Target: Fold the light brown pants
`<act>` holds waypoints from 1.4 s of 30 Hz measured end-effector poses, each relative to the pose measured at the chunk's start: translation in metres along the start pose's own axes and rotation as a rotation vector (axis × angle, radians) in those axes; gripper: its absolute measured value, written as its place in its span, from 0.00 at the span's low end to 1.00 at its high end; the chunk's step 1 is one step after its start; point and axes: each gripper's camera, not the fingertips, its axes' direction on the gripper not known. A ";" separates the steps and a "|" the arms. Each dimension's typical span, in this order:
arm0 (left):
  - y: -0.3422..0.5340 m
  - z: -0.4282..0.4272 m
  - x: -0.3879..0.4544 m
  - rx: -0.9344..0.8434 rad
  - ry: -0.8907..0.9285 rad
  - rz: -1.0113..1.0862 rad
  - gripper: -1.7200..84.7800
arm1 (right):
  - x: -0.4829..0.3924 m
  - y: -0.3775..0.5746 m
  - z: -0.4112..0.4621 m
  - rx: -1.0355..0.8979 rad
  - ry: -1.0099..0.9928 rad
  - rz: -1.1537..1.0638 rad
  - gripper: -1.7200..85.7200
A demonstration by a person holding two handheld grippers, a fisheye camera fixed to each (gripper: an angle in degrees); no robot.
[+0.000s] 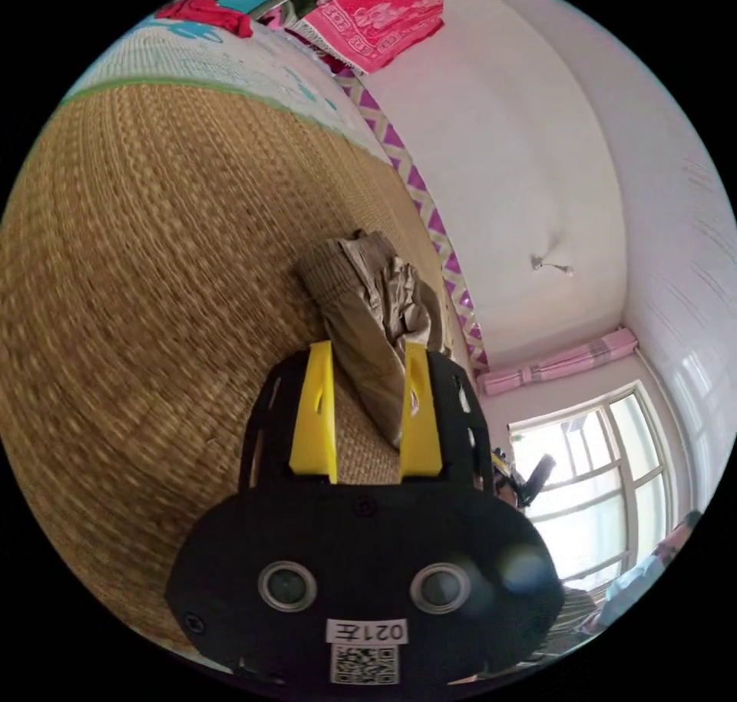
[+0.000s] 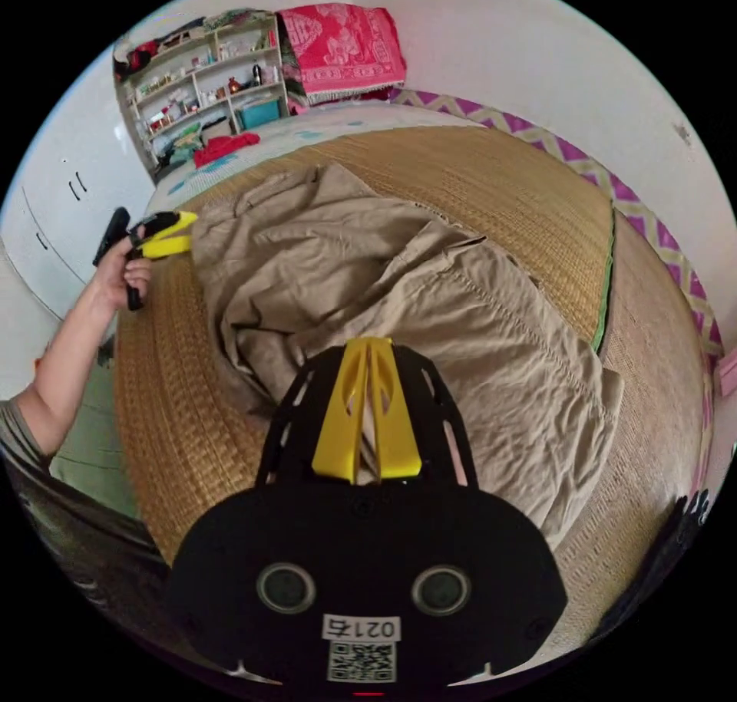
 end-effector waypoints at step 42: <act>0.673 0.553 0.882 -0.251 -0.520 1.744 0.01 | -0.442 0.946 -0.155 0.258 -0.137 0.528 0.01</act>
